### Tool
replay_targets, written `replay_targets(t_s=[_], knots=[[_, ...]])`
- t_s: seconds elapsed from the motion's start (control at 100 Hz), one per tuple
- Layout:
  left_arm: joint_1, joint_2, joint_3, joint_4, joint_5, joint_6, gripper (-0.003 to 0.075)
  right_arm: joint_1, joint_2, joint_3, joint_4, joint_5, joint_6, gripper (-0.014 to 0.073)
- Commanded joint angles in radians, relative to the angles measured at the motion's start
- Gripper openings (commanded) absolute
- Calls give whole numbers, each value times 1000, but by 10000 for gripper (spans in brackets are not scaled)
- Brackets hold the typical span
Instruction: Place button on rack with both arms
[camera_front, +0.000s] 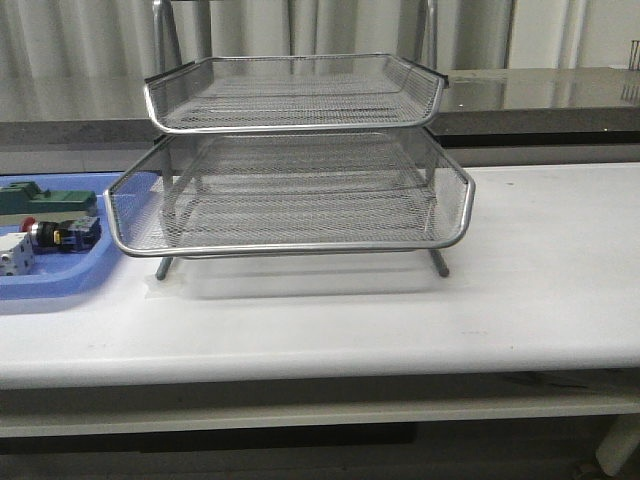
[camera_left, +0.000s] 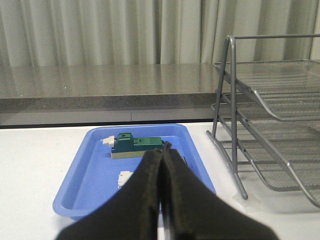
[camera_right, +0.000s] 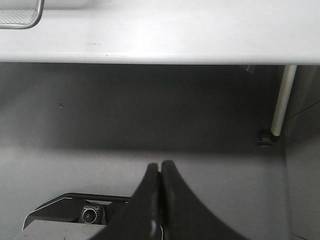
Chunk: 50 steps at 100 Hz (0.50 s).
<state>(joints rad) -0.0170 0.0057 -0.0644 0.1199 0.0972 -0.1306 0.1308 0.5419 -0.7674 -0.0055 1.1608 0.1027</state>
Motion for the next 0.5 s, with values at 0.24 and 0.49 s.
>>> replay_targets(t_s=[0.24,0.49], knots=[[1,339,-346,-62,-4,-12,-21,-3,3,-33,-2,-44,-1,-69],[1,721,-652,-5,243,-11,-21,-3,3,-33,-2,-44,-1,-69]])
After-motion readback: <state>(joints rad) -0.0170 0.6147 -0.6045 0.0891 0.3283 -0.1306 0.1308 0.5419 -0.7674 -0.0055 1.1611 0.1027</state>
